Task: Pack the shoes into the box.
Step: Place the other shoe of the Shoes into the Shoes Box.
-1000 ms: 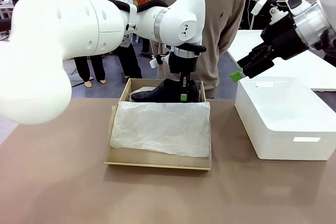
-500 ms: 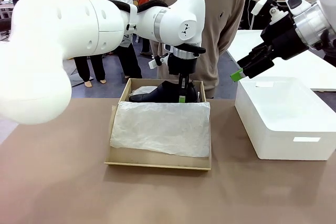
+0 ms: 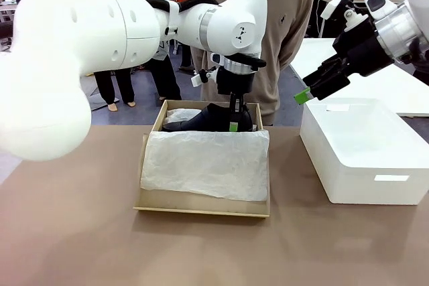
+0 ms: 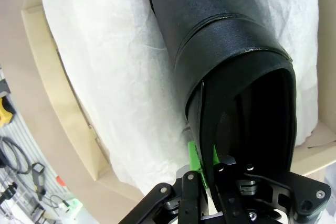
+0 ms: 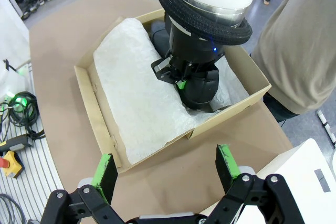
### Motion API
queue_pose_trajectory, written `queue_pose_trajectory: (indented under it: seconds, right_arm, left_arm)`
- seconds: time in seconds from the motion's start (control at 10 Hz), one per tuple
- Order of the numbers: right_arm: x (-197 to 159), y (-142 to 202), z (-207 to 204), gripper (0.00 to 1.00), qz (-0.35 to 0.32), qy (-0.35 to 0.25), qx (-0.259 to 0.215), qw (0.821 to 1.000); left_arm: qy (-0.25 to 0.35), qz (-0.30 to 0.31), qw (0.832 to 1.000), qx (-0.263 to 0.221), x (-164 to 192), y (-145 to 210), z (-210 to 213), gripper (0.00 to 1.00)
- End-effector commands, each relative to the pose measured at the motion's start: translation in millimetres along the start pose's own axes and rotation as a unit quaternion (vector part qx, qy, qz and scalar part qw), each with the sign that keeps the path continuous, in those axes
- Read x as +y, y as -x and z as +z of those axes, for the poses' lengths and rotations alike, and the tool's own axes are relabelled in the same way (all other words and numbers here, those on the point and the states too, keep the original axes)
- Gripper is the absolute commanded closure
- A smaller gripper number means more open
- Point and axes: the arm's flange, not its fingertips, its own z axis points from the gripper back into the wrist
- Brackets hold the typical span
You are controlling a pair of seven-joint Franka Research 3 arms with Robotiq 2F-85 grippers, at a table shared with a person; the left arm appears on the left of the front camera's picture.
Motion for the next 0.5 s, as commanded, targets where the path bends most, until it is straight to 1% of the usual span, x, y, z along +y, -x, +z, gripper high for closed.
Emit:
queue_pose_trajectory:
  seconds: [0.0, 0.3, 0.4]
  right_arm:
    - [-2.3, -0.7, -1.4, 0.0, 0.004, -0.006, -0.013, 1.0]
    - [-2.3, -0.7, -1.4, 0.0, 0.004, -0.006, -0.013, 1.0]
    - [-2.3, -0.7, -1.4, 0.0, 0.004, -0.006, -0.013, 1.0]
  left_arm:
    - [0.018, 0.049, 0.998, -0.04, 8.0, 8.4, 12.1, 1.0]
    - [0.026, 0.051, 0.998, -0.036, 5.8, 7.8, 9.4, 1.0]
    - [0.028, 0.049, 0.998, -0.031, 5.0, 7.6, 8.8, 0.93]
